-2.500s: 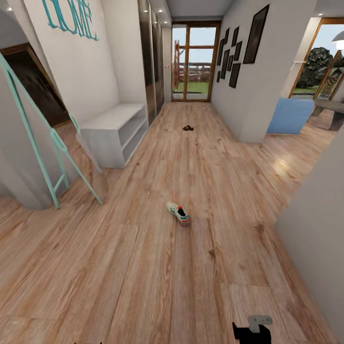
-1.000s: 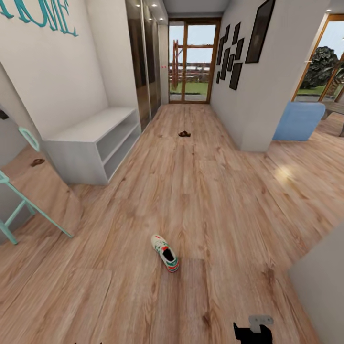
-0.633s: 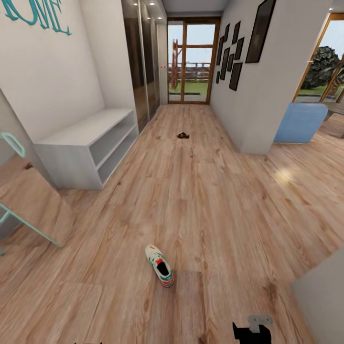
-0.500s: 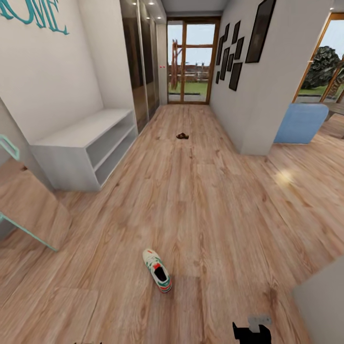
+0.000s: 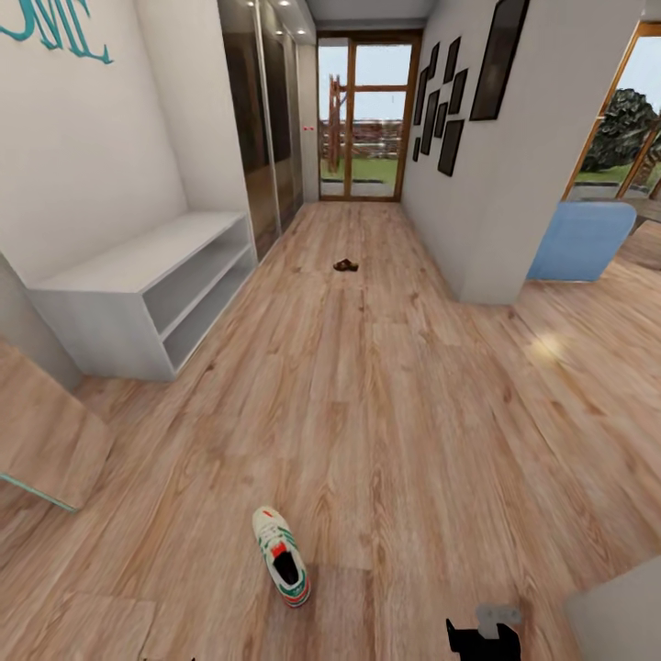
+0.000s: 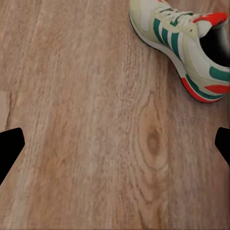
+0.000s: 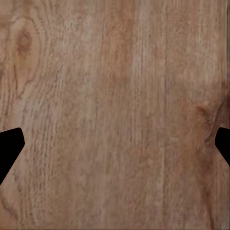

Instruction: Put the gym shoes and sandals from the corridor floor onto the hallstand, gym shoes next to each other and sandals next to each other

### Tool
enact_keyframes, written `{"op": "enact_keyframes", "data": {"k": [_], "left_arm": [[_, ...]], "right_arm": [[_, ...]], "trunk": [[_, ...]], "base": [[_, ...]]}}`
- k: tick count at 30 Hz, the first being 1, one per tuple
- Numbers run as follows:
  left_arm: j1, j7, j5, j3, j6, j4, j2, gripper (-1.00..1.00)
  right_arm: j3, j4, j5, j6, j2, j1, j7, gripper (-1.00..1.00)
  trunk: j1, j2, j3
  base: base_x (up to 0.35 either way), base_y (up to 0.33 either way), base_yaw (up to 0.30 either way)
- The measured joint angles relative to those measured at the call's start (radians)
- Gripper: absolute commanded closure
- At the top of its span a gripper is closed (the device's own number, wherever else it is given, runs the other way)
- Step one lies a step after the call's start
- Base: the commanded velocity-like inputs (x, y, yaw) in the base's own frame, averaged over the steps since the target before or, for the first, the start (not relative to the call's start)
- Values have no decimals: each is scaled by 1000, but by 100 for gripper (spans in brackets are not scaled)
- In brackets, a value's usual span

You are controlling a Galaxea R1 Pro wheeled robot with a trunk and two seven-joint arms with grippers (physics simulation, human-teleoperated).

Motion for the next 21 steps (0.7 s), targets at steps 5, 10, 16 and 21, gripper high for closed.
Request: {"op": "enact_keyframes", "data": {"k": [5, 10, 16, 21], "left_arm": [[0, 0, 0, 0, 0, 0, 0, -100], [0, 0, 8, 0, 0, 0, 0, -100], [0, 0, 37, -2, 0, -1, 1, -100], [1, 0, 54, -2, 0, -1, 1, -100]], "right_arm": [[1, 0, 0, 0, 0, 1, 0, -100], [1, 0, 0, 0, 0, 0, 0, -100], [1, 0, 0, 0, 0, 1, 0, -100], [1, -1, -1, 0, 0, 1, 0, -100]], "trunk": [[0, 0, 0], [0, 0, -1], [0, 0, -6], [0, 0, -10]], "base": [[255, -170, 2], [241, -176, 95], [235, -180, 180], [232, -183, 149]]}}
